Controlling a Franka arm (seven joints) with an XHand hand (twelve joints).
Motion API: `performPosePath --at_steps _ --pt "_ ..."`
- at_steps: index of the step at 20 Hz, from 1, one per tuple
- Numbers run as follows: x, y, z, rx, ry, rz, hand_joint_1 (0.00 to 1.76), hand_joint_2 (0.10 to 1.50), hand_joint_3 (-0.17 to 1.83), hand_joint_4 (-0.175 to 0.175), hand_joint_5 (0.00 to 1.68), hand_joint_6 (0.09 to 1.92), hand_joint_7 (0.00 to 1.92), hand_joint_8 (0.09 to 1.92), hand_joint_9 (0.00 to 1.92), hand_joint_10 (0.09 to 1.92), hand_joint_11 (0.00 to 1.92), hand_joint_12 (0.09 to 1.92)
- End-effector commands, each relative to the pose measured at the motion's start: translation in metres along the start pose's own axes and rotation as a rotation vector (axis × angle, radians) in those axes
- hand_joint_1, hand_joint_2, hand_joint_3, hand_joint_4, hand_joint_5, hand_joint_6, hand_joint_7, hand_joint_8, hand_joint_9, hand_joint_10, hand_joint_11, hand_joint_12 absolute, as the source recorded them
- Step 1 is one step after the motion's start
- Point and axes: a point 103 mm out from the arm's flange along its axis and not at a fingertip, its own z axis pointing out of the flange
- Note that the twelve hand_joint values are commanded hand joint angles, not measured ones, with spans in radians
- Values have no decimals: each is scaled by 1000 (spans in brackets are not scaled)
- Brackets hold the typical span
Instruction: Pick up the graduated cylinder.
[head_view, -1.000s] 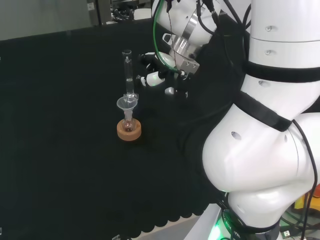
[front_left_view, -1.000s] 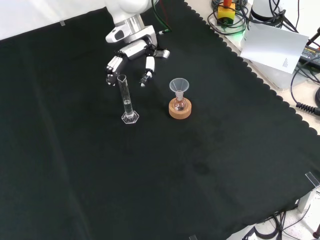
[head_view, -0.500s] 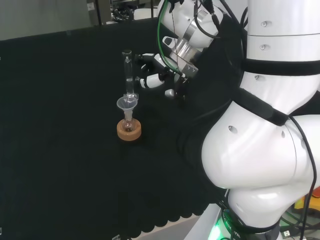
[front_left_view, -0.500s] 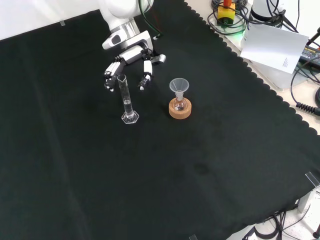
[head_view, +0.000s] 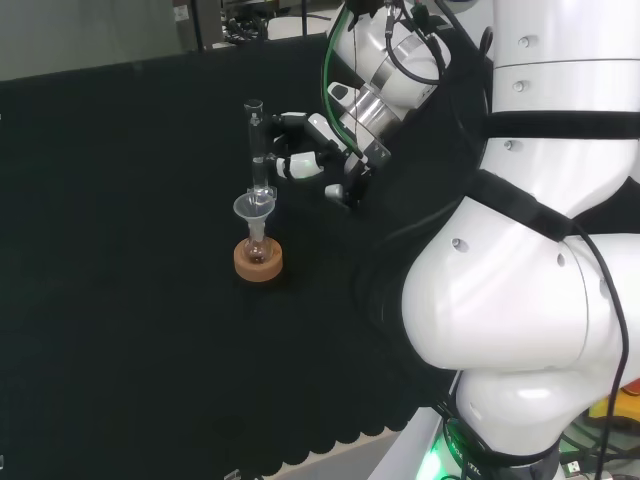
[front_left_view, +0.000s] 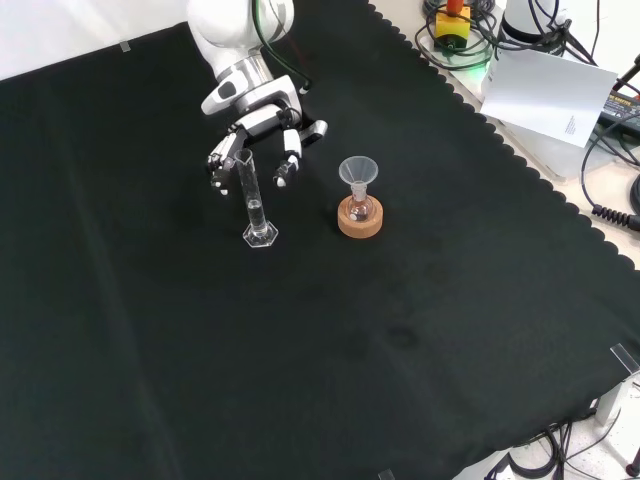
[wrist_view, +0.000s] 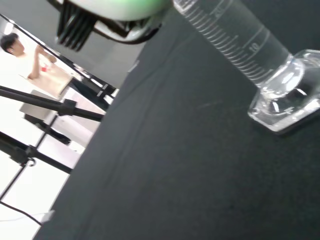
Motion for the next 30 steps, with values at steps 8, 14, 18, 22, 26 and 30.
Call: performPosePath --at_steps 8,14,18,22,26,30 --pt "5 12 18 -12 103 -47 1019 580 640 -45 580 87 441 628 642 560 367 1308" --pt "2 11 22 -23 121 -38 1042 578 639 -29 658 108 477 638 641 554 383 1301" --pt "2 12 25 -20 130 -40 1056 578 640 -27 670 118 470 631 634 549 387 1296" --pt "3 13 29 -26 149 -52 1063 580 642 -23 690 145 489 630 649 551 405 1288" --pt "5 16 32 -33 160 -54 1070 581 643 -21 653 308 523 609 689 525 450 1265" --pt "4 17 33 -44 178 -49 1074 587 643 -22 612 480 553 607 726 510 511 1239"
